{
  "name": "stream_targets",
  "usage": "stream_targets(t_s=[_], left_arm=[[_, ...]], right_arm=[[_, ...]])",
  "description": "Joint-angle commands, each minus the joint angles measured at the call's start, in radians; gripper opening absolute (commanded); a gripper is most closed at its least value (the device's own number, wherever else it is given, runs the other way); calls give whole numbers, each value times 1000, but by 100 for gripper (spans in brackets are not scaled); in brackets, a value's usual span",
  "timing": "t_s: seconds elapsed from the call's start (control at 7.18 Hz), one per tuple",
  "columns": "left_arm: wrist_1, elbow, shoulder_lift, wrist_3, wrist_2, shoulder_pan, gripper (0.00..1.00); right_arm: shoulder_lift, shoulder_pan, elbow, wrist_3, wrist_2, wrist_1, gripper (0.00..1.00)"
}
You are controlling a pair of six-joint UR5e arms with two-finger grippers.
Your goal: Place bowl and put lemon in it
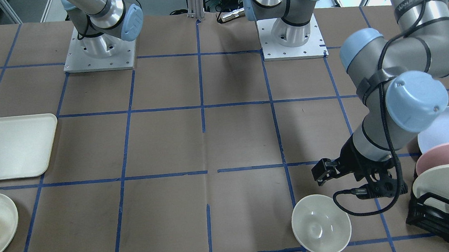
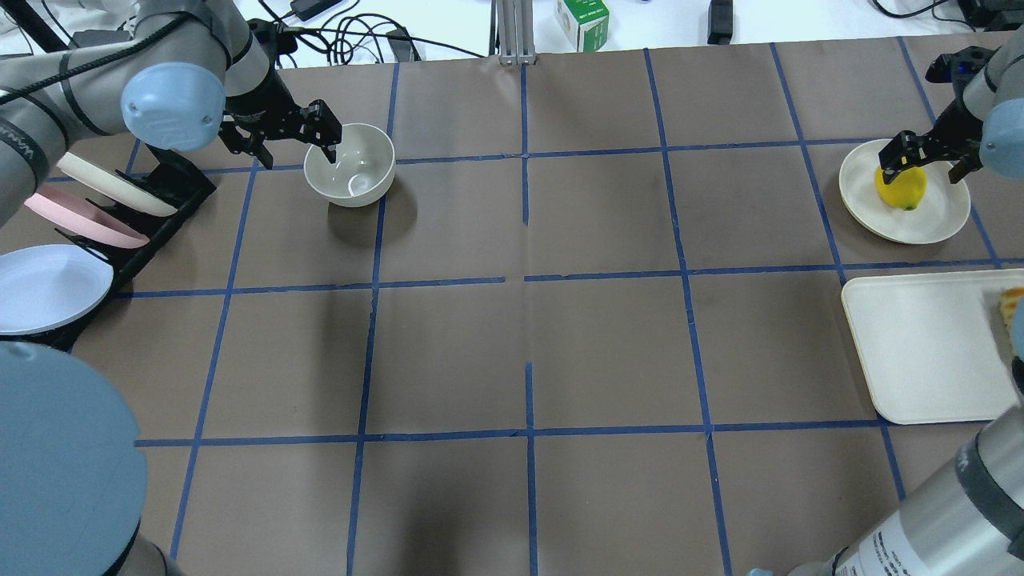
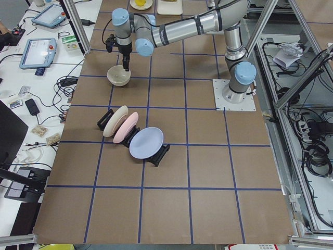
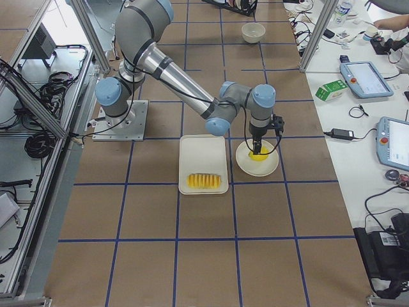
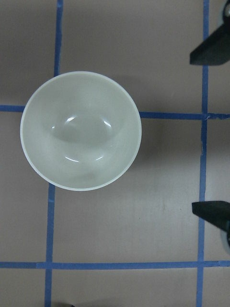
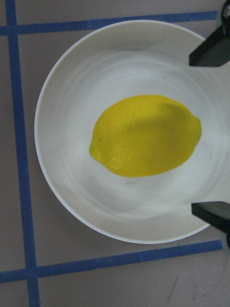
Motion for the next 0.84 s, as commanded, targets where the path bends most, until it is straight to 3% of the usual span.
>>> stream_targets(t_s=[0.0,0.28,0.42,0.7], left_arm=[[137,5,-87,57,-6,36,100],[139,22,-149,40,-4,36,100],[142,25,-163,49,-4,36,88],[170,26,-170,58,-7,36,8]], right_arm=[[28,0,-6,-1,-6,-8,100],[95,0,-95,-1,-9,8,100],[106,0,-92,0,-9,12,100],[105,0,-94,8,3,68,95]])
